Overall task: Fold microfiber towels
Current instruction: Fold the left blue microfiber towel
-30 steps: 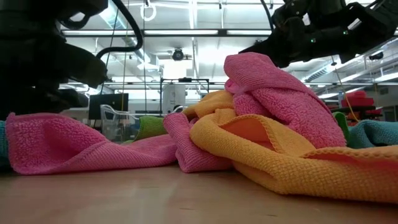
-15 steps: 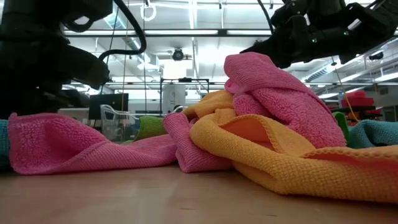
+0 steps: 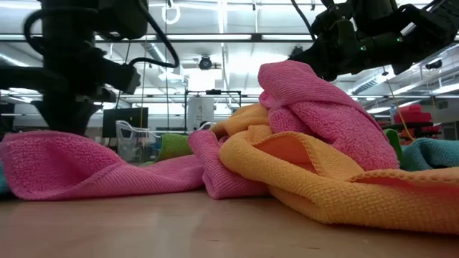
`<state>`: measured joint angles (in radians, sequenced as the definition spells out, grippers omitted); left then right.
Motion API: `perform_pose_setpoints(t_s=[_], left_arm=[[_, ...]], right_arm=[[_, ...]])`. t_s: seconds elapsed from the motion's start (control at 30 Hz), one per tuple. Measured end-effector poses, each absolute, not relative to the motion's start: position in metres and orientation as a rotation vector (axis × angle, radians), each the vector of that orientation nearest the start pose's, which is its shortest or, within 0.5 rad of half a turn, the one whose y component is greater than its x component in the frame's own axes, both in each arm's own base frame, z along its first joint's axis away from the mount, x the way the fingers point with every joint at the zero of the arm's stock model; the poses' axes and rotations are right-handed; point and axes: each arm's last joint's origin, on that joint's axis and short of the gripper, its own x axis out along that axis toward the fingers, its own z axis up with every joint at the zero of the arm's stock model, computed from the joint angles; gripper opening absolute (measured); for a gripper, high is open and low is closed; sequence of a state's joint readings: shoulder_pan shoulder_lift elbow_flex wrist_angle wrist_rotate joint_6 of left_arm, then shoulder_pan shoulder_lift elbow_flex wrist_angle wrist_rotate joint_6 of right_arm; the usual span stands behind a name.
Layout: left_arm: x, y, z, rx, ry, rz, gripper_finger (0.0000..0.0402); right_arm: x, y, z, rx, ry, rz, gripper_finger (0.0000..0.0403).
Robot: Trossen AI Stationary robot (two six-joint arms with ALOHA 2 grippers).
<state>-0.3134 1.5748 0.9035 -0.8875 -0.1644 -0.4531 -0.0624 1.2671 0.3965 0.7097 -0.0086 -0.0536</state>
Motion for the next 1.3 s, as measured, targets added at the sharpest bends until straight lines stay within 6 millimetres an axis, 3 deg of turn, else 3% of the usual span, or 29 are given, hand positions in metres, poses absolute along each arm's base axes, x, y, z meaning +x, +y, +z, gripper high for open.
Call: perform_pose_setpoints(t_s=[0.23,0.47,0.73,0.97,1.3], left_arm=[[0.244,-0.047,0.176,0.032,1.417,0.360,0.0006],[0.252,-0.026,0.180,0.000,1.386,0.389,0.0007],[0.271,-0.027,0.224,0.096,1.346,0.280,0.0006],[0.287,-0.034,0.259,0.315,1.257,-0.105,0.0014],[0.305,-0.006,0.274,0.284,1.098,-0.027,0.0016]], right_arm=[[0.240,-0.015,0.192,-0.051,0.153,-0.049,0.0201],[0.240,-0.015,0.193,-0.066,0.140,-0.048,0.0201],[0.240,-0.013,0.191,-0.067,0.165,-0.041,0.0201],[0.240,-0.013,0.191,-0.070,0.168,-0.040,0.0201],[0.240,-0.013,0.190,0.007,0.173,-0.033,0.0201]])
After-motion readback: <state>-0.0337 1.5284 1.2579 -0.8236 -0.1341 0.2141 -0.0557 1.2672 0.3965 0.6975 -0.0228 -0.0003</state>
